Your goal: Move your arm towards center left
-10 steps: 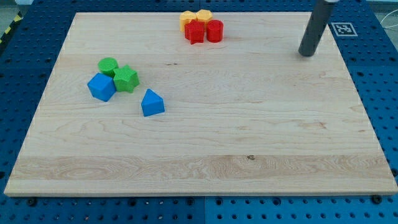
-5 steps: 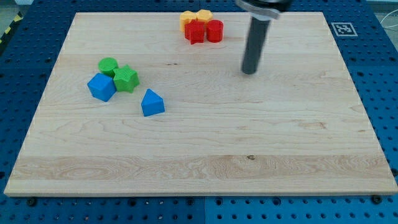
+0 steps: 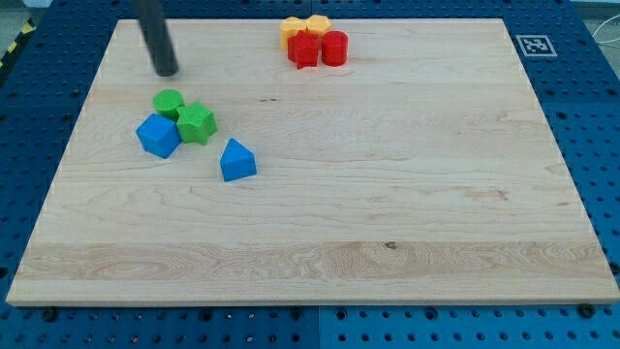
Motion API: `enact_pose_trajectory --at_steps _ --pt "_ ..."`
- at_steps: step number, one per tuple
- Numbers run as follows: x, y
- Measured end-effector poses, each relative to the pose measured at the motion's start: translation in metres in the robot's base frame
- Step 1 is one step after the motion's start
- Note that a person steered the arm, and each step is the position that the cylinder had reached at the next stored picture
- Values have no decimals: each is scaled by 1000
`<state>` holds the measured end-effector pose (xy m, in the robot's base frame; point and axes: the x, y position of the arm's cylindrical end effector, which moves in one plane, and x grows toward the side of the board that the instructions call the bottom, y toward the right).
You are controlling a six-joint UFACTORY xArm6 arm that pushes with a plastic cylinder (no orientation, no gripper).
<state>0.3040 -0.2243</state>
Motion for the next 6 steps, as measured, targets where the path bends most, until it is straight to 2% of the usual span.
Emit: enact_pose_trajectory --at_steps 1,3,4,6 --pt "13 -31" --pt "64 -32" --pt "84 -27" --pt "105 21"
